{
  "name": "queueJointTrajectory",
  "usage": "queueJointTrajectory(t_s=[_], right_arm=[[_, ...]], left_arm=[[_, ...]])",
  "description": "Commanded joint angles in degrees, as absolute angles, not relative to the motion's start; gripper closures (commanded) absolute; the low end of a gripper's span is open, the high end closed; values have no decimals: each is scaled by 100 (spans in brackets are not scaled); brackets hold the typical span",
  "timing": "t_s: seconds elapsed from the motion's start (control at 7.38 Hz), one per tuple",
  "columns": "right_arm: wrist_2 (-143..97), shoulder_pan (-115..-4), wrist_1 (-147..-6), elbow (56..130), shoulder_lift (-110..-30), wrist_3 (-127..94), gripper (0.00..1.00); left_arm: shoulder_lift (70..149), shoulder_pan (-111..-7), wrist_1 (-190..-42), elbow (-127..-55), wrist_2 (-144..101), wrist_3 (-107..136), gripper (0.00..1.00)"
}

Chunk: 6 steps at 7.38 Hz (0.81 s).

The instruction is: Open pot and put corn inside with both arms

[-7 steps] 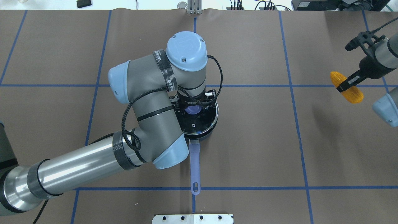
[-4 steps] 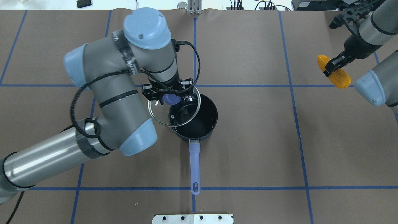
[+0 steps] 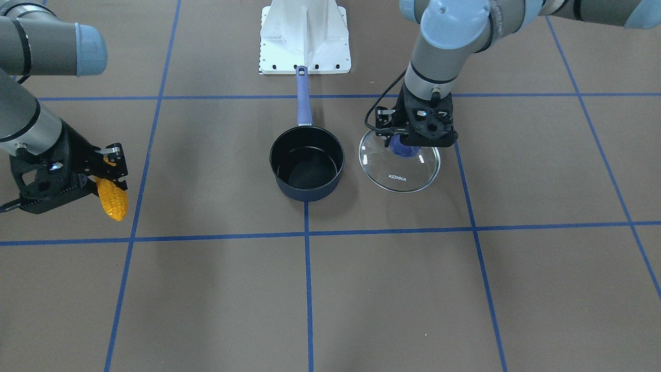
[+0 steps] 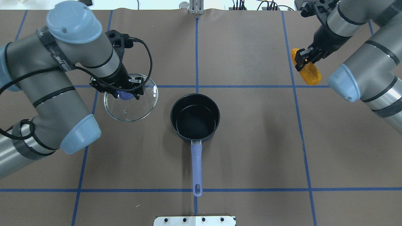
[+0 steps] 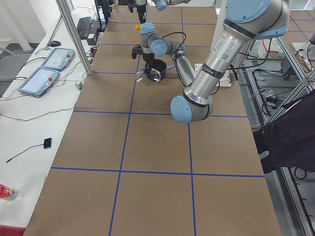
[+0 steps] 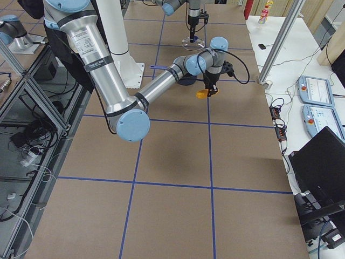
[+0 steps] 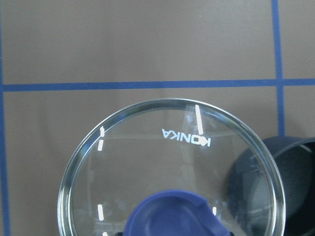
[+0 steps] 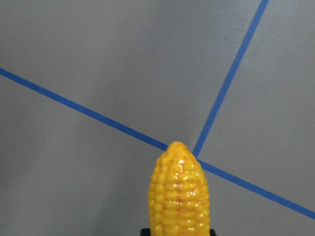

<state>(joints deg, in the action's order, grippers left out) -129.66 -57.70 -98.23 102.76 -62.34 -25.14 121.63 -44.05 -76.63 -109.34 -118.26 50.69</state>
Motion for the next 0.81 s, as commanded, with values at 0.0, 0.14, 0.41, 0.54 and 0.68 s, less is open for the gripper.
queueJointTrajectory(t_s=[0.0,0.14,0.41,0.54,0.68], right_arm=[[-12833,-5302,-9835,10467,-5890,-3773,87],[-12597,-5021,-9844,10537,-5767,-4075,87],[-12420,-4678,-9844,10608,-5503,-4953,87],[-12210,-4406,-9844,10608,-5380,-5244,87],[-11912,-4055,-9844,10574,-5240,-5517,87]], left_arm=[[11288,-4727,-7856,-11267,-11821,4160,45],[10833,-4755,-8310,-11259,-11821,4001,45],[9857,-4939,-9767,-11067,-11830,3736,45],[9565,-4992,-10235,-10891,-11830,3553,45],[9423,-5062,-10526,-10681,-11830,3359,45]])
